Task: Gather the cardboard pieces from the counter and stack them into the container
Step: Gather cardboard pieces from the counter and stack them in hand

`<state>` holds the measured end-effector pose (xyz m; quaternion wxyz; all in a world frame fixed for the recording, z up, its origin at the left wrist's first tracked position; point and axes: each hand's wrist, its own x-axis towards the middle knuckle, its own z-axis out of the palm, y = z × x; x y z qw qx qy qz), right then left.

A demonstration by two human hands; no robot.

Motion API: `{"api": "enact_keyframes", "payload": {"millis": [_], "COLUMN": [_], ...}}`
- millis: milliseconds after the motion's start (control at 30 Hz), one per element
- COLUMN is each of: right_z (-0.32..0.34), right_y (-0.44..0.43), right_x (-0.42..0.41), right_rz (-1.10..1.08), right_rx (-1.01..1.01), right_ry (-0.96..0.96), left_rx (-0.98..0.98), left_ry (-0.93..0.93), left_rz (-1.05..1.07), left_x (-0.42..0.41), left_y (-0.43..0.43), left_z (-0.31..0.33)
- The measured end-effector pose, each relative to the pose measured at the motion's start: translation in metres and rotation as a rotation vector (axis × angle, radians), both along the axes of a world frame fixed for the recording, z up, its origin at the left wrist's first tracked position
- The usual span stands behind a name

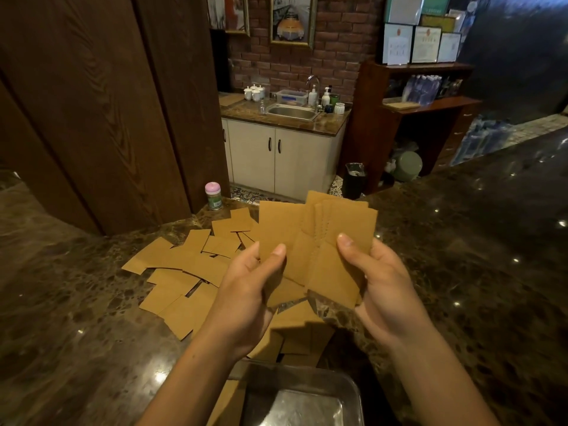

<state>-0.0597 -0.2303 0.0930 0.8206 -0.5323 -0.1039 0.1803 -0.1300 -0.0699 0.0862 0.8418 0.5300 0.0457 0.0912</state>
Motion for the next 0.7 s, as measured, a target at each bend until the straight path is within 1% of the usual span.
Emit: {"api": "enact_keyframes", "payload": {"millis": [100,200,267,367,533,600,667,700], "right_z": [0.000,0.001,0.007,0.019,0.029,0.032,0.034,0.035], "right_y": [-0.007,-0.013,-0.016,-0.017,-0.013,-0.012,-0.015,-0.018], "right_x": [0.004,0.002,0.002,0.006,0.008,0.006,0.005,0.006], "right_rz": [-0.018,0.042,0.088,0.131,0.224,0.172,0.047,0.030], "right_rx": [0.009,-0.006,-0.023,-0.104,-0.252,-0.285,-0.322,-0.353], "right_ry": [0.012,-0.008,-0.057,-0.141,-0.208,-0.316,-0.549,-0.681], "left_rx": [0.061,0.114,0.201,0.301,0.311,0.271,0.123,0.016], "left_ry": [-0.003,0.000,0.000,-0.001,0.008,0.048,0.142,0.190], "left_rz": [0.049,0.067,0.064,0.005,-0.042,-0.023,-0.016,-0.021], "left_x": [0.000,0.001,0.001,0.000,-0.001,-0.001,0.002,0.002], "left_y": [0.004,0.007,0.008,0.007,0.006,0.004,0.003,0.003], "left_z": [-0.002,-0.002,-0.004,-0.008,-0.010,-0.010,-0.011,-0.009]}}
